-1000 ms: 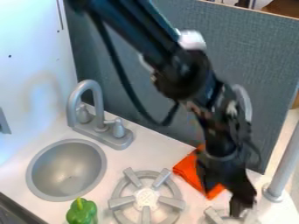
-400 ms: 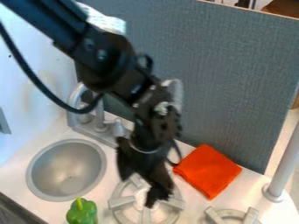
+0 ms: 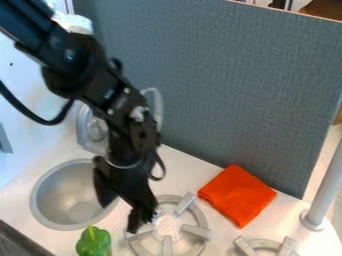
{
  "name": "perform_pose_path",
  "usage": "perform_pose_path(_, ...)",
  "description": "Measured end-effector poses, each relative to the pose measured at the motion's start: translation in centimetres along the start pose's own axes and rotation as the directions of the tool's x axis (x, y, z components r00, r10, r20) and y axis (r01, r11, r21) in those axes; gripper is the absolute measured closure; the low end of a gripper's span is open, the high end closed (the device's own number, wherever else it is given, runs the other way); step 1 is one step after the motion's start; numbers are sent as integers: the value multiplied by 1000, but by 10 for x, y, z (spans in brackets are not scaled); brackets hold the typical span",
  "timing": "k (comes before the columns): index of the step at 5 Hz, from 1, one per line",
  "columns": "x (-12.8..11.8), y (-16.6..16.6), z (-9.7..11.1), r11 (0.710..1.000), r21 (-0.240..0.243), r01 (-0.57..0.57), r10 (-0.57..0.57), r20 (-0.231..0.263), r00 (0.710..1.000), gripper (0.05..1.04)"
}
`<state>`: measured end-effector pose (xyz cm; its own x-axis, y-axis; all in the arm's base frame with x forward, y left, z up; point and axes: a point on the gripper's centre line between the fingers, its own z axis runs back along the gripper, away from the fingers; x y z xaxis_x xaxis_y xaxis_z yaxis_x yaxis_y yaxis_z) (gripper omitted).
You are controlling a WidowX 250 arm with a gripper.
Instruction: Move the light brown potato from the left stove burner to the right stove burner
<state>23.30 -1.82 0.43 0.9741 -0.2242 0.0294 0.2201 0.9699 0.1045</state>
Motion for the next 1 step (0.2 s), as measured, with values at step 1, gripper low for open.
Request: perform_pose_path(1,-17,20,-1,997,-67,-30,31,15,999,80)
